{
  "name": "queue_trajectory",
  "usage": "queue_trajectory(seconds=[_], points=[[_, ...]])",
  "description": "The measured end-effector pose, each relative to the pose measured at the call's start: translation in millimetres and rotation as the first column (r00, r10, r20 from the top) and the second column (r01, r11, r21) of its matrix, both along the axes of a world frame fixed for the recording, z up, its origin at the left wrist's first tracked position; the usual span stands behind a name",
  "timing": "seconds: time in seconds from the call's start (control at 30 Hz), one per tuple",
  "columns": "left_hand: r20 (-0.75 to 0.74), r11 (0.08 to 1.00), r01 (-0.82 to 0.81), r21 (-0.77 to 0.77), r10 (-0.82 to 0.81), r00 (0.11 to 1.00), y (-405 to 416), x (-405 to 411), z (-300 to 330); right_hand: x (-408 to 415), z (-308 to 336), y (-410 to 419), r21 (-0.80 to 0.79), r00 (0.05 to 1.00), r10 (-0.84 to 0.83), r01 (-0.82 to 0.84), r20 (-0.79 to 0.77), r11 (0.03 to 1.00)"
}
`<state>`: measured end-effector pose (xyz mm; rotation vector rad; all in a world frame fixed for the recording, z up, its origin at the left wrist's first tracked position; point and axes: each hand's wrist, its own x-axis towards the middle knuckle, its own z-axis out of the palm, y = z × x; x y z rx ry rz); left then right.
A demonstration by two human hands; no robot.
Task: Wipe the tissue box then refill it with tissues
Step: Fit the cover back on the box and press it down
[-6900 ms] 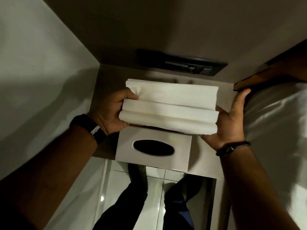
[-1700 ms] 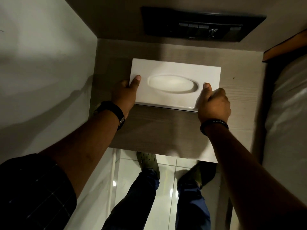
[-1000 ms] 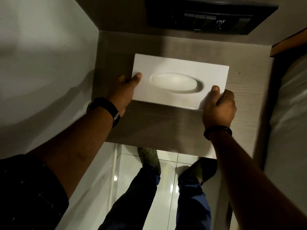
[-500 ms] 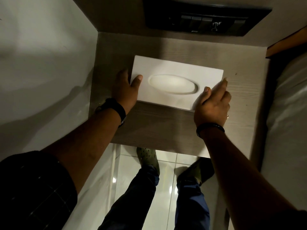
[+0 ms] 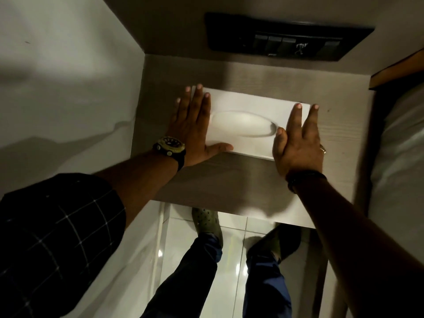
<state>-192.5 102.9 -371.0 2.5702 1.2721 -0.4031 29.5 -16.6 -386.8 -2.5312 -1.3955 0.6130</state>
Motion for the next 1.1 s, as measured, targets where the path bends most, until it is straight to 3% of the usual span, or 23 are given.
queue_trajectory(seconds=[0.13,0.27,0.33,0.73,1.1], points=[[-0.009,0.999,-0.025,0.029,0.025,1.000,-3.8,2.1,0.0,7.1,14.5,11.3,-0.074,0.994,0.082,-0.077,0.070,0.994],[0.013,0.998,-0.032,0.052,0.031,0.999,-5.6,3.2,-3.6,-13.2,31.9,29.6,0.062,0.959,0.237,-0.249,0.156,0.967],[0.016,0.998,-0.047,0.035,0.047,0.999,-8.1,3.7,-3.3,-28.9,32.9,41.5,-0.023,0.943,0.304,-0.304,0.134,0.952],[-0.003,0.999,-0.052,0.008,0.052,0.999,-13.5,0.3,-1.8,-41.5,28.2,76.1,-0.318,0.921,0.348,-0.282,0.174,0.905],[-0.011,0.998,-0.063,-0.008,0.063,0.998,-12.5,-0.4,-2.4,-38.6,25.3,71.0,-0.210,0.930,0.343,-0.311,0.134,0.927]])
